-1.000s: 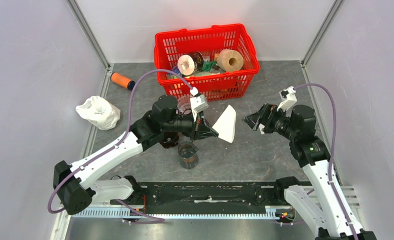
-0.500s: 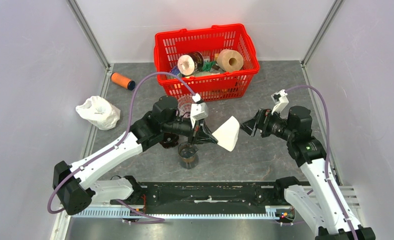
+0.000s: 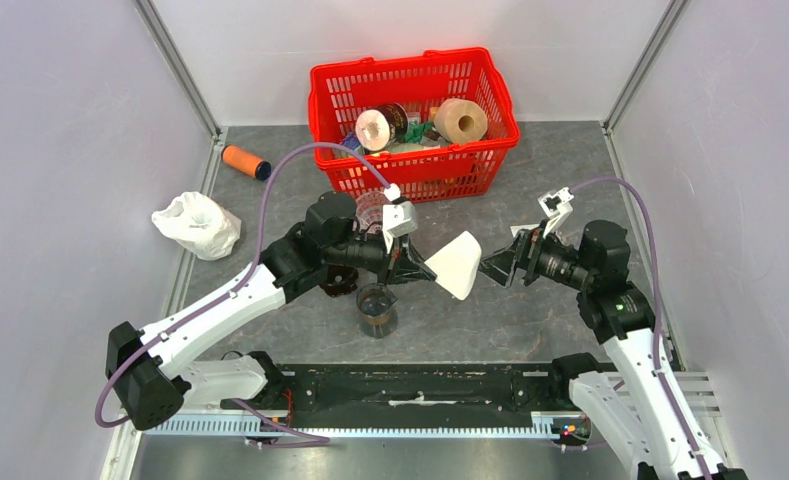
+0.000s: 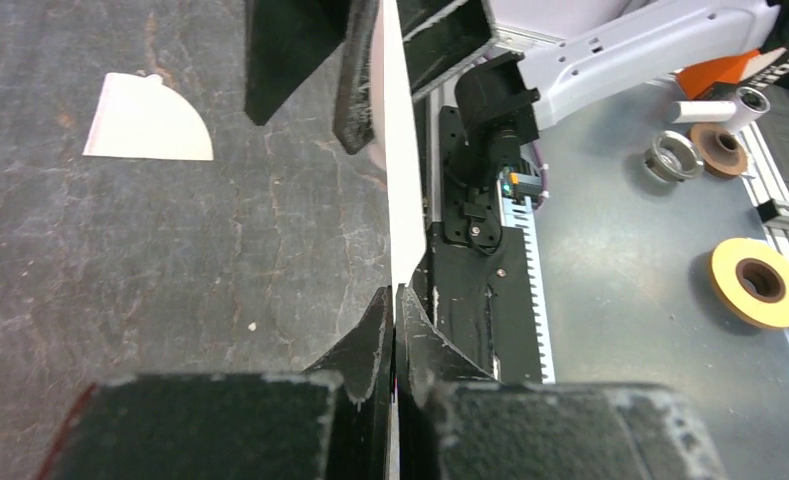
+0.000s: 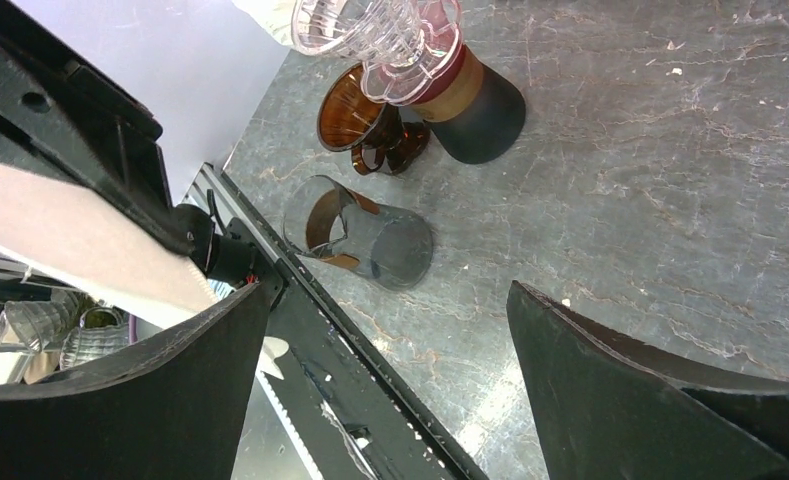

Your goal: Place the coffee filter in the dripper

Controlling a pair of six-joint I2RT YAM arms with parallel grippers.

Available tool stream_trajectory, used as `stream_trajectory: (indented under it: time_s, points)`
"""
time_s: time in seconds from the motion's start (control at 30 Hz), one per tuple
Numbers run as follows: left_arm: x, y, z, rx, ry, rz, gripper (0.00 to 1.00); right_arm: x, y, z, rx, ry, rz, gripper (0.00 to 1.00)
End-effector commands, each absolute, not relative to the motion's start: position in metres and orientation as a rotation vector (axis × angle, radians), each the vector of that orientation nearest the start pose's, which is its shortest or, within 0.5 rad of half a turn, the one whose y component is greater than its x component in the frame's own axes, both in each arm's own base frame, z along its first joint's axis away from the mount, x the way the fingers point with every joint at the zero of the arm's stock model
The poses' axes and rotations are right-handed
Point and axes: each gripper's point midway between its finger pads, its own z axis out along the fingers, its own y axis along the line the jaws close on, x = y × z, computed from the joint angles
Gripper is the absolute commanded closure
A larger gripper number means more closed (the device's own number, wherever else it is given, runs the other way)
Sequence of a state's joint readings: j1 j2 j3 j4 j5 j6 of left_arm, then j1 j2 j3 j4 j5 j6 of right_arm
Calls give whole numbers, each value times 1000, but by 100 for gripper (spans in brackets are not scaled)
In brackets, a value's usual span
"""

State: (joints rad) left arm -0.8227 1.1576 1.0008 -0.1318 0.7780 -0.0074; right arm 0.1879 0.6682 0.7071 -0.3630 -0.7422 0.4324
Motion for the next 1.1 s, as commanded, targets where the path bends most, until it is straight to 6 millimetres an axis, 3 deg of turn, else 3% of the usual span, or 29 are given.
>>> stream_trajectory:
  time_s: [0.0, 0.27, 0.77, 0.87, 1.0, 1.07]
  points:
    - [160, -341, 296, 1171, 1499, -1226, 98, 194, 172, 252, -316, 1910, 1114, 3]
    - [172, -343, 298, 1098, 1536, -1205, 98, 185, 174, 247, -327, 1956, 1143, 3]
    - [161, -342, 286, 1168, 1541, -1232, 98, 184, 171, 265, -316, 1912, 1123, 3]
    - [159, -341, 288, 1171, 1530, -1232, 98, 191, 160, 262, -239, 1935, 1033, 3]
    - [157, -339, 291, 1172, 1509, -1230, 98, 209, 123, 247, -17, 2013, 769, 1]
    - [156, -338, 291, 1176, 1501, -1229, 98, 208, 120, 244, -16, 2020, 751, 1]
